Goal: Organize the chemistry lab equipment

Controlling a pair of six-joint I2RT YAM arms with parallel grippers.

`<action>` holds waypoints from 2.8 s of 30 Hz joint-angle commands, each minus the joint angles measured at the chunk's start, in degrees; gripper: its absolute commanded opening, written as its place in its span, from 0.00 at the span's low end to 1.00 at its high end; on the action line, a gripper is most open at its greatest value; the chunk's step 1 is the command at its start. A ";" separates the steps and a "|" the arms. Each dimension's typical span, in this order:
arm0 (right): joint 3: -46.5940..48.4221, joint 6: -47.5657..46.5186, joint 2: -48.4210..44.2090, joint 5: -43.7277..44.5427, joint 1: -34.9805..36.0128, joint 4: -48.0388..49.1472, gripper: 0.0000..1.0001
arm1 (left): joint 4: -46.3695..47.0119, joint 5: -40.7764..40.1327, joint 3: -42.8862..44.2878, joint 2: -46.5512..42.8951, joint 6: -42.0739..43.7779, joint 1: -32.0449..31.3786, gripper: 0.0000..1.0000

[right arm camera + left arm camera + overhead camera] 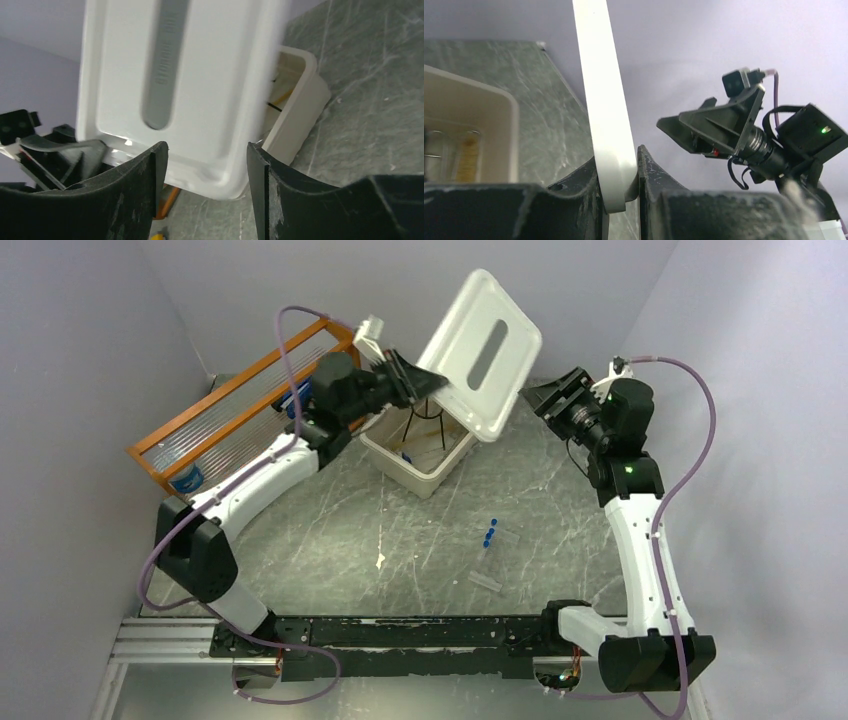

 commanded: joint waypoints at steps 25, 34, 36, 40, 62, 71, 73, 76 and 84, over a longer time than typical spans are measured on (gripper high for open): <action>-1.97 -5.72 20.21 28.71 18.95 -0.33 0.54 | 3.06 6.93 -23.40 -8.22 -13.58 15.28 0.05; -0.64 -6.17 26.46 24.91 19.65 1.25 0.59 | -9.05 -1.46 -22.46 -10.63 -8.69 16.51 0.51; -0.41 -5.73 27.72 24.06 19.65 1.44 0.59 | -12.02 -3.79 -21.09 -11.21 -6.62 16.55 0.56; -1.49 -3.47 28.12 20.96 19.63 3.59 0.56 | -16.81 -8.37 -18.97 -11.95 -2.87 16.56 0.60; -3.33 0.75 22.26 19.12 19.64 4.96 0.54 | -24.47 -13.11 -18.08 -11.34 8.47 16.56 0.82; -8.03 -0.31 18.22 21.97 19.64 6.22 0.51 | -22.90 -13.79 -18.92 -9.90 10.09 16.31 0.70; -8.76 -0.57 18.88 21.05 19.65 6.66 0.47 | -22.43 -13.55 -19.07 -9.50 10.64 16.29 0.71; -9.19 -0.37 20.45 20.44 19.64 6.99 0.46 | -22.45 -13.10 -18.86 -8.56 11.26 16.20 0.74; -8.75 -0.09 23.43 18.41 19.68 9.50 0.50 | -22.96 -13.12 -18.39 -5.64 11.94 16.12 0.75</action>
